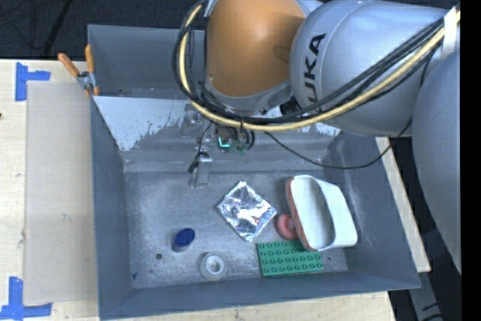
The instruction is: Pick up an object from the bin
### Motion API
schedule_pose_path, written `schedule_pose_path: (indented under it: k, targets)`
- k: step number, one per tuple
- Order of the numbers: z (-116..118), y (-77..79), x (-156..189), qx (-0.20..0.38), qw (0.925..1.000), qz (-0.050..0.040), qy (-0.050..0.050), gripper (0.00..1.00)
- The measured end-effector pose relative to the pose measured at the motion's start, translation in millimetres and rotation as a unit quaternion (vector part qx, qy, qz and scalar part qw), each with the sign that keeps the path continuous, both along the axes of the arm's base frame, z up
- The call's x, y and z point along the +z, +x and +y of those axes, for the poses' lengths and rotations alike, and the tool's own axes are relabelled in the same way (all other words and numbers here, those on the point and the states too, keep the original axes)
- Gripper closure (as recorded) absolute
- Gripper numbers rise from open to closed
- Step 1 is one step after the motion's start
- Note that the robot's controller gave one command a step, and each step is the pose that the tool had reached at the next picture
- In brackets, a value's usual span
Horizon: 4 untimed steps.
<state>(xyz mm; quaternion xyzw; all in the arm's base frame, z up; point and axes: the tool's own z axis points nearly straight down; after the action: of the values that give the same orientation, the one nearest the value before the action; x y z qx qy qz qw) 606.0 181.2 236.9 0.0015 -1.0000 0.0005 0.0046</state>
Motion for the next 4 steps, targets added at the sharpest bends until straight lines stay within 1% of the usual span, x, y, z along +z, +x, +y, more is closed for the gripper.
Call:
schedule_pose_path:
  k: [1, 2, 3, 4]
  targets:
    - [7.1, -55.8, -166.9, 0.255, 0.9669, 0.0044, 0.000, 0.00]
    - [-1.1, -81.7, -136.7, 0.349, 0.9369, -0.0031, 0.002, 0.00]
    - [11.8, -136.3, -137.4, 0.423, 0.9062, -0.0027, 0.003, 0.00]
    - [-3.9, -94.4, -167.3, 0.480, 0.8771, -0.0040, 0.003, 0.00]
